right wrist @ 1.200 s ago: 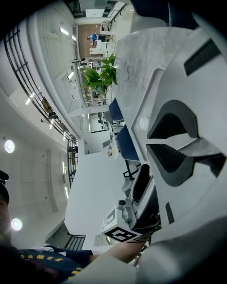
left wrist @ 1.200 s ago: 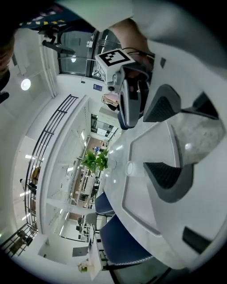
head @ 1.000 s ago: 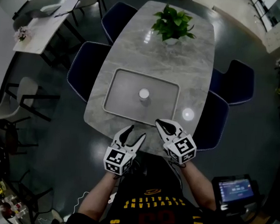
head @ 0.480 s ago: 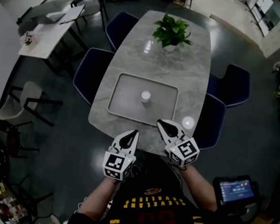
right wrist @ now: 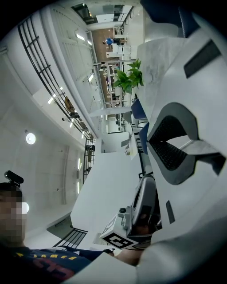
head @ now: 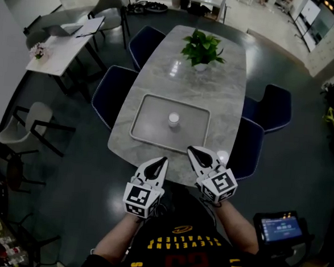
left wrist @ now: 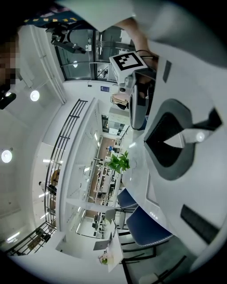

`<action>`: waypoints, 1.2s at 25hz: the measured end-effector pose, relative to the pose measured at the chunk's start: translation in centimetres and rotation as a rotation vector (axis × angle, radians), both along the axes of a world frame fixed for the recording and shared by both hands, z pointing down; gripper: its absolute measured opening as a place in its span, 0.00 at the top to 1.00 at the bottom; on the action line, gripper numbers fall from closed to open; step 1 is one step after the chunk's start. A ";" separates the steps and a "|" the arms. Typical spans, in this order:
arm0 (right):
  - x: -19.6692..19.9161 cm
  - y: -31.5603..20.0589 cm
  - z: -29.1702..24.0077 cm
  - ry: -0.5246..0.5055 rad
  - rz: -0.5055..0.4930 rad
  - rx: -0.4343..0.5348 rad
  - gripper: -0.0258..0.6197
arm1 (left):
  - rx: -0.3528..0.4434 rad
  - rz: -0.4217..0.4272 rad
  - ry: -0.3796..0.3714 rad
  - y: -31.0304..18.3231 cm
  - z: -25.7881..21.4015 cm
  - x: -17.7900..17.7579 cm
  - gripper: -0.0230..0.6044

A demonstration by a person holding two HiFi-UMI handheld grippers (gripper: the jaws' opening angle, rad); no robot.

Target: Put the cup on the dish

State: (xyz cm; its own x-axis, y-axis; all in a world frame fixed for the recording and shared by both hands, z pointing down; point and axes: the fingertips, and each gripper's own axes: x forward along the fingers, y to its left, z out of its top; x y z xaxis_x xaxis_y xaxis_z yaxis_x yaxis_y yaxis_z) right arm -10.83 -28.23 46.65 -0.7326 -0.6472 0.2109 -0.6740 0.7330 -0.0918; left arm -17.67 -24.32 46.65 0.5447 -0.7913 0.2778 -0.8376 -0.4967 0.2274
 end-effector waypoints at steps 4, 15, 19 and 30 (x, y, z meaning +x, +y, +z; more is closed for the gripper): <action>-0.2 0.8 -1.4 -0.016 0.011 0.017 0.95 | 0.040 0.022 0.018 0.5 -1.9 0.5 0.96; 0.4 2.3 -4.2 -0.044 0.033 0.072 0.95 | 0.092 0.051 0.036 1.4 -4.3 0.9 0.96; 0.5 2.7 -4.4 -0.054 0.035 0.079 0.95 | 0.103 0.052 0.037 1.9 -4.6 0.8 0.96; 0.2 3.4 -5.3 -0.045 0.029 0.082 0.95 | 0.116 0.051 0.036 2.3 -5.5 0.6 0.96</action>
State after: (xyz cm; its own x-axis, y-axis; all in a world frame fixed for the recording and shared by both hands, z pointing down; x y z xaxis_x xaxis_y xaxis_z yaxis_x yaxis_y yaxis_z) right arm -10.64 -24.85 41.38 -0.7209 -0.6819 0.1237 -0.6915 0.7196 -0.0631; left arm -17.06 -21.98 41.16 0.5928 -0.7881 0.1659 -0.8031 -0.5629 0.1953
